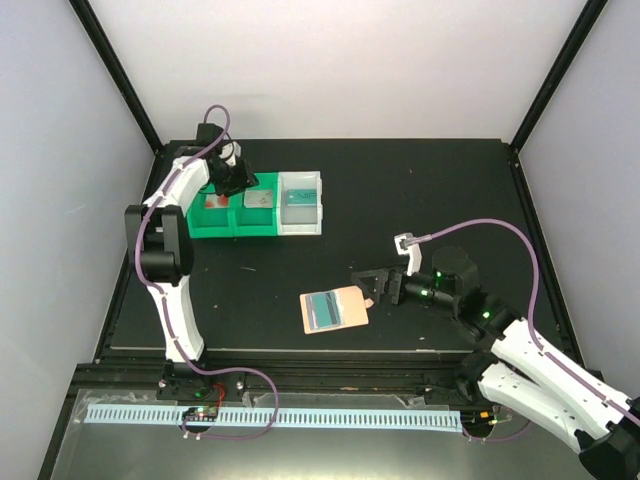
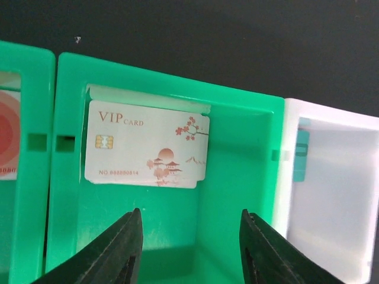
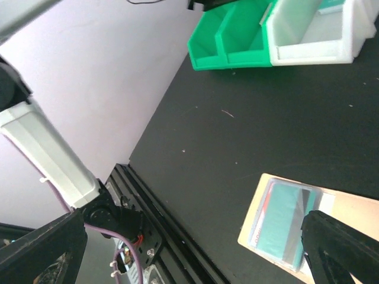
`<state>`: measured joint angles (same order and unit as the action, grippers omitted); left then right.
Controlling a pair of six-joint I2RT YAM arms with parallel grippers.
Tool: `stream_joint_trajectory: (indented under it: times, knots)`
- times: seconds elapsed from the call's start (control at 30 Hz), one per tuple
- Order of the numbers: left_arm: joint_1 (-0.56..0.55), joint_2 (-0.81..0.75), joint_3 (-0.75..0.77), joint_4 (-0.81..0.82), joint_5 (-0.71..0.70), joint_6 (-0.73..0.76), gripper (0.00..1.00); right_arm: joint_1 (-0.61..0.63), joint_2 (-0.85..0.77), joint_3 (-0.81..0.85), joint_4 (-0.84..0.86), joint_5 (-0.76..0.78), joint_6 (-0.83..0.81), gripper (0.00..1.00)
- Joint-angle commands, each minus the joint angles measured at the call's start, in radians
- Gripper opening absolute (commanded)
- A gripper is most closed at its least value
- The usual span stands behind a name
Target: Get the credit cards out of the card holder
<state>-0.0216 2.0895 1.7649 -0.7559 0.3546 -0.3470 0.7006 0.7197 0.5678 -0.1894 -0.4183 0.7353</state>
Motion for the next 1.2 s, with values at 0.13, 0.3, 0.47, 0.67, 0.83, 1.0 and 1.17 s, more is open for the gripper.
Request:
stream_joint_trajectory:
  times: [0.13,0.3,0.47,0.67,0.83,1.0,1.17]
  knots:
    - [-0.001,-0.166,-0.105,-0.022,0.081,-0.038,0.64,-0.001,0.075,0.034,-0.104,0.096,-0.027,0.99]
    - [-0.007,-0.269,-0.224,-0.010,0.124,-0.021,0.99,0.000,0.141,0.056,-0.152,0.130,-0.035,0.93]
    - [-0.013,-0.400,-0.351,0.008,0.174,0.003,0.99,0.000,0.237,0.058,-0.125,0.077,-0.036,0.69]
    - [-0.020,-0.559,-0.520,0.064,0.274,0.006,0.99,0.001,0.328,0.055,-0.074,0.016,-0.018,0.42]
    - [-0.025,-0.696,-0.679,0.113,0.352,-0.018,0.99,0.010,0.388,0.060,-0.057,0.001,-0.018,0.37]
    - [-0.059,-0.840,-0.840,0.207,0.405,-0.083,0.99,0.043,0.449,0.066,-0.029,0.003,-0.013,0.35]
    - [-0.124,-0.950,-0.958,0.260,0.403,-0.137,0.97,0.080,0.520,0.081,-0.005,0.007,-0.011,0.32]
